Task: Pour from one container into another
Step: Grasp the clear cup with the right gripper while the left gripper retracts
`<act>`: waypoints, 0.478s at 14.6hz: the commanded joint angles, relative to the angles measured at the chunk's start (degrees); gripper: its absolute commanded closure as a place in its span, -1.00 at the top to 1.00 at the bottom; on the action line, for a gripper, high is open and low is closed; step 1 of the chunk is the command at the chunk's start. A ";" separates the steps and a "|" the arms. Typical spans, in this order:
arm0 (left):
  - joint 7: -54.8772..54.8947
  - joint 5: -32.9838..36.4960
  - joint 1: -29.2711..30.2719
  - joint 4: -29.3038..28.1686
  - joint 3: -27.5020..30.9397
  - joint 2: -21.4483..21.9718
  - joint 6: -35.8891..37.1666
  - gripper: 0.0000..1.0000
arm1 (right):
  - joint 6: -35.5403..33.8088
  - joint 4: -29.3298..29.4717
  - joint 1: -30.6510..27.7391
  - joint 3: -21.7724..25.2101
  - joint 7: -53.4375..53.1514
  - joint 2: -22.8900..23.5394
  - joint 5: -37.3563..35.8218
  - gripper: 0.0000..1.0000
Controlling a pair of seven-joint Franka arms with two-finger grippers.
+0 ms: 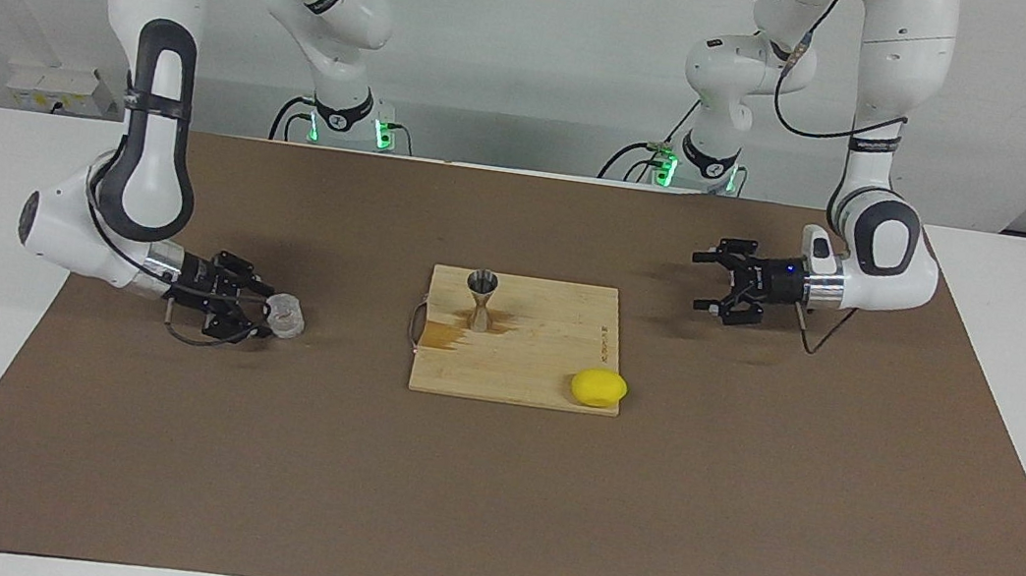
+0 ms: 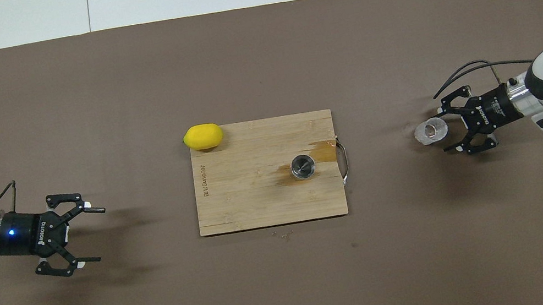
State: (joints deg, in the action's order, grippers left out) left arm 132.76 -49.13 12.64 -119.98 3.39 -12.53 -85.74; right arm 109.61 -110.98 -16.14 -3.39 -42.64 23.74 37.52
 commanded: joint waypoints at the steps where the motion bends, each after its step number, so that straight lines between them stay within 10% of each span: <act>1: -5.92 9.02 1.08 10.95 -0.49 -3.46 4.08 1.00 | 1.74 -2.05 -0.21 -0.22 1.59 -1.59 2.03 0.51; 7: -21.20 21.43 0.20 25.56 -0.49 -0.66 8.39 1.00 | 4.03 -1.35 -0.12 -0.65 1.77 -1.24 4.93 0.50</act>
State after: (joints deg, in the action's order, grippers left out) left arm 117.22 -31.40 13.15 -99.88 3.09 -13.73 -80.09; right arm 112.03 -111.01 -16.06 -3.50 -42.63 23.71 40.64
